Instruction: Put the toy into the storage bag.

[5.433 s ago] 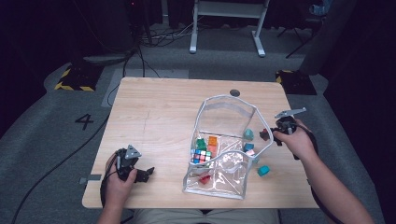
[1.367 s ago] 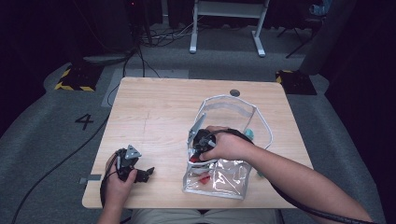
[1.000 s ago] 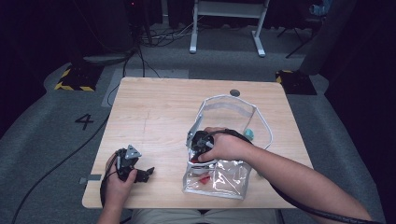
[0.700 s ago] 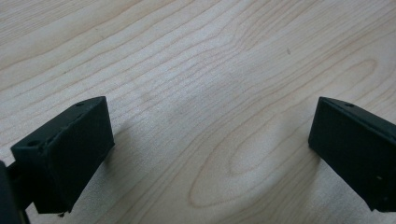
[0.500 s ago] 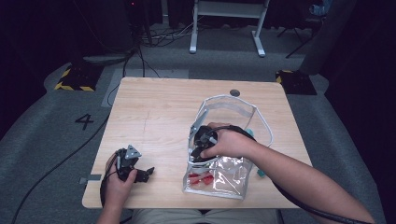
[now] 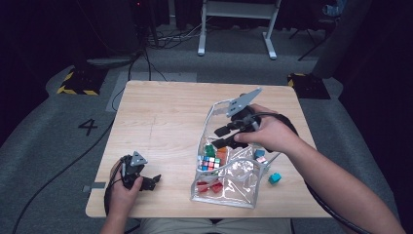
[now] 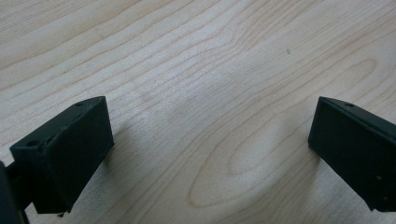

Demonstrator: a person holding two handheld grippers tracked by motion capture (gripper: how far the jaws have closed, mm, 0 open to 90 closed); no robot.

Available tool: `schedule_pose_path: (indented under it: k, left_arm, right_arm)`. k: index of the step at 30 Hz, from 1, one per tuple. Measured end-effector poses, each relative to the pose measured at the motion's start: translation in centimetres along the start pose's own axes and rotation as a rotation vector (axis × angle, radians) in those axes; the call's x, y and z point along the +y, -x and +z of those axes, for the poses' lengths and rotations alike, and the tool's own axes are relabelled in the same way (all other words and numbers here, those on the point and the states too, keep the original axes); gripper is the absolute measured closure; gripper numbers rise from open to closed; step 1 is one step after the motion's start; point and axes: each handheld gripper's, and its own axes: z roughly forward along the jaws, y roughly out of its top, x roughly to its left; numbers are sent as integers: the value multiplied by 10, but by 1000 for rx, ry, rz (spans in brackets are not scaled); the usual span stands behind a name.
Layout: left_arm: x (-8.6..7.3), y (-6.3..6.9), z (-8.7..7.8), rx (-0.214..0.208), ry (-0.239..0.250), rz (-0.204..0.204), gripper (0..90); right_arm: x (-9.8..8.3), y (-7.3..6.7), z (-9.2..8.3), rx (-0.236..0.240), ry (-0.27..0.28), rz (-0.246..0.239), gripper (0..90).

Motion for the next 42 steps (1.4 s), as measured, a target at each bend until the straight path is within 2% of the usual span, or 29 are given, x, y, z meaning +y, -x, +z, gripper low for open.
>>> schedule_pose_path:
  k: [3,5,10,18,23,28,31,39,42]
  left_arm:
    - [0,0,0,0,2,-1,0]
    - [0,0,0,1,3,-1,1]
    - [0,1,0,7,3,-4,0]
    - [1,1,1,2,5,-7,0]
    - [1,0,1,-3,4,-5,0]
    - [1,0,1,-2,5,-6,0]
    - [1,1,1,1,6,-8,0]
    - [1,0,1,-3,4,-5,0]
    - [1,0,1,-4,4,-5,0]
  right_arm:
    - [-7,3,-22,-34,44,26,549]
    - [-13,4,-37,-56,74,65,537]
    - [-40,11,-74,-125,137,136,524]
    - [-98,27,-118,-251,172,237,508]
    - [-128,31,-135,-313,184,283,488]
    - [-156,29,-137,-334,195,326,461]
    - [-170,27,-131,-344,200,340,447]
    - [-206,21,-90,-329,159,360,417]
    - [-218,20,-73,-316,161,379,406]
